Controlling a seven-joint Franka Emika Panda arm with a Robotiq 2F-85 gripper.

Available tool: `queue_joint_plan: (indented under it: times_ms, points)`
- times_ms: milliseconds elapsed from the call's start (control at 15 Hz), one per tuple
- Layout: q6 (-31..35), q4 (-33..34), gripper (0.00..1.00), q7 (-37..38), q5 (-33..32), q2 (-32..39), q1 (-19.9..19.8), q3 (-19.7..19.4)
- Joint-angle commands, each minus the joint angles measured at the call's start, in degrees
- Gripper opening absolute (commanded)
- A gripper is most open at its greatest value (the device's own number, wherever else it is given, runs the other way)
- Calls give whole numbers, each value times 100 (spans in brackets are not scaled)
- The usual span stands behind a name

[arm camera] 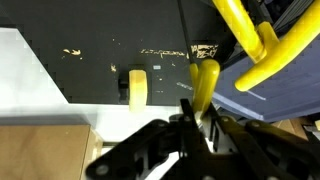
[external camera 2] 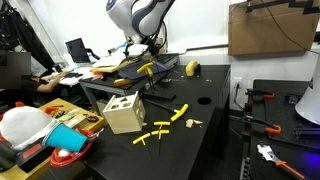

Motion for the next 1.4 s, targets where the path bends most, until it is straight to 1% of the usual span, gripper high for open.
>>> queue_joint_plan:
  times_ms: [0,267,867,1333]
  points:
    - [116,-105,4,51,-107,-86,-21,2]
    - [165,-110,4,95,-193,-89,-16,-1]
    - [642,-126,4,87,-184,-59,-58,-8]
    - [558,-181,4,51,-129,-135,-62,-3]
